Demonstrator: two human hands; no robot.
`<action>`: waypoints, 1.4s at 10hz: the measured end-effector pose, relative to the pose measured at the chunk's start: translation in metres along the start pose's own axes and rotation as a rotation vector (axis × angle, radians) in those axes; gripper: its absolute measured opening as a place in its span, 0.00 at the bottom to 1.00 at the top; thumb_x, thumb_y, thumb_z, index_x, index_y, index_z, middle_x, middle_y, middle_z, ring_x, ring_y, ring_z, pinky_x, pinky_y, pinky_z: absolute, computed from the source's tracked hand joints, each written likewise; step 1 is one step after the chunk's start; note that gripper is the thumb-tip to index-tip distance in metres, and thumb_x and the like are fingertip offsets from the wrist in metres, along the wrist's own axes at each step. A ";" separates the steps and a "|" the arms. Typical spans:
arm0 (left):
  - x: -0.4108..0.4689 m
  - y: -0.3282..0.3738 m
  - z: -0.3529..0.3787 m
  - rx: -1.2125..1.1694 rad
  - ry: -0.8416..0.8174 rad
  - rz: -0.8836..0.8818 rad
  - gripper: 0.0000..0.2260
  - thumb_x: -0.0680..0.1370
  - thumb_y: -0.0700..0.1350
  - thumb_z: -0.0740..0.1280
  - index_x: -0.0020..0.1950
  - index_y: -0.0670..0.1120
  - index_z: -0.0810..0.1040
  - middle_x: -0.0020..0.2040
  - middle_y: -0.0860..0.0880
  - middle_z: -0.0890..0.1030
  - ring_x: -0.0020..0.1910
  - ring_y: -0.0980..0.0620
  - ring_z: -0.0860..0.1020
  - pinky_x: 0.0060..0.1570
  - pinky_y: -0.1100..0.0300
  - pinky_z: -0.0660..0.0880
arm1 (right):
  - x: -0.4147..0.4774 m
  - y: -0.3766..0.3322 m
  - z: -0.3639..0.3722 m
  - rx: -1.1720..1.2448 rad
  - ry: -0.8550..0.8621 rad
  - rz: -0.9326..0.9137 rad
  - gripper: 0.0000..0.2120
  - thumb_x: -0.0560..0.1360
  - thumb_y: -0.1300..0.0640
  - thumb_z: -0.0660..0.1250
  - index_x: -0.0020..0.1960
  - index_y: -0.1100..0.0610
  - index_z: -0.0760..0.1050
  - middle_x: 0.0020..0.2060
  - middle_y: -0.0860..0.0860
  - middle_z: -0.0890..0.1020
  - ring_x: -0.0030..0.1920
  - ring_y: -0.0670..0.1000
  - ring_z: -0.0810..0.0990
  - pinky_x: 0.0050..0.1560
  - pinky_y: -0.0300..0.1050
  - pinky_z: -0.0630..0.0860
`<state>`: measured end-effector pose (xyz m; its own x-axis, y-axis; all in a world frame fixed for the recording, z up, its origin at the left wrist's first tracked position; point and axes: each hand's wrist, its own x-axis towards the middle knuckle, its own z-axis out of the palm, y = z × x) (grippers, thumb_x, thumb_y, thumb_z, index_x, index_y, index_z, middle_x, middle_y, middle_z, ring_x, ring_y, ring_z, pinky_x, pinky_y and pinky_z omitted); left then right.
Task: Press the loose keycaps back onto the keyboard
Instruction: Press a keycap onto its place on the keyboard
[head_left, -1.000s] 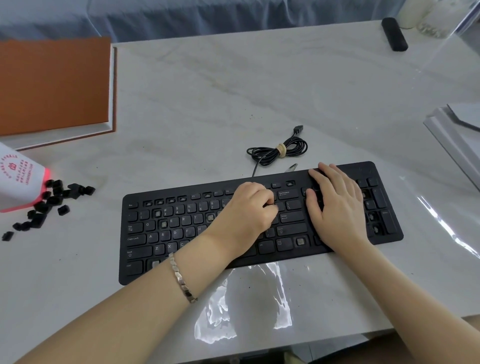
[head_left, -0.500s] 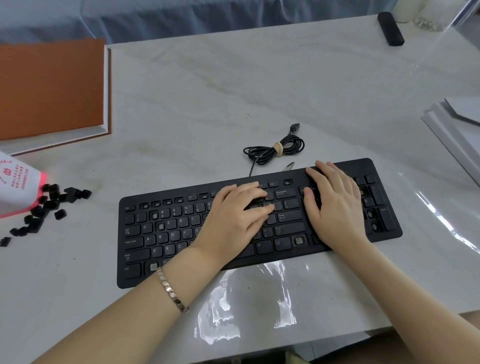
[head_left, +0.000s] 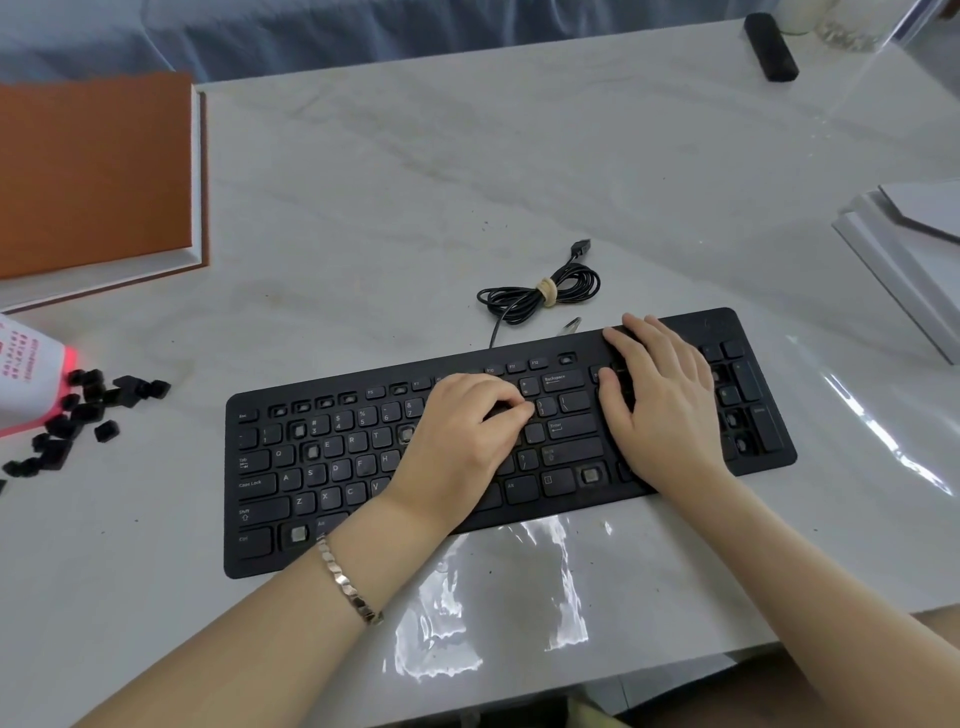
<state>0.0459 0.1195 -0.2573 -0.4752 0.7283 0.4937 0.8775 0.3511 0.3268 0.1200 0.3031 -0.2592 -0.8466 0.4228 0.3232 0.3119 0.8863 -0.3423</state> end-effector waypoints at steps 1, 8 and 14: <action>0.001 -0.001 0.001 0.019 -0.019 -0.005 0.06 0.75 0.38 0.67 0.49 0.41 0.83 0.47 0.46 0.82 0.50 0.48 0.76 0.54 0.55 0.67 | 0.000 0.000 0.001 0.000 0.004 -0.001 0.21 0.76 0.50 0.54 0.62 0.58 0.74 0.64 0.54 0.74 0.67 0.55 0.68 0.68 0.48 0.56; 0.002 -0.001 -0.001 -0.006 -0.045 0.010 0.06 0.71 0.33 0.70 0.48 0.36 0.82 0.44 0.44 0.81 0.49 0.48 0.72 0.51 0.56 0.70 | -0.001 -0.001 -0.001 -0.003 -0.009 0.004 0.21 0.76 0.50 0.54 0.62 0.59 0.75 0.63 0.55 0.75 0.67 0.56 0.69 0.68 0.47 0.55; -0.008 0.011 -0.017 0.003 -0.147 -0.171 0.15 0.76 0.46 0.59 0.39 0.46 0.85 0.54 0.45 0.83 0.57 0.46 0.80 0.60 0.46 0.70 | -0.002 -0.010 -0.016 0.050 -0.138 0.053 0.18 0.77 0.55 0.57 0.61 0.62 0.75 0.65 0.58 0.74 0.68 0.58 0.67 0.70 0.49 0.55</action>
<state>0.0581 0.1078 -0.2435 -0.6026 0.7360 0.3086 0.7853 0.4781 0.3934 0.1250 0.2966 -0.2426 -0.8817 0.4360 0.1802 0.3393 0.8514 -0.4001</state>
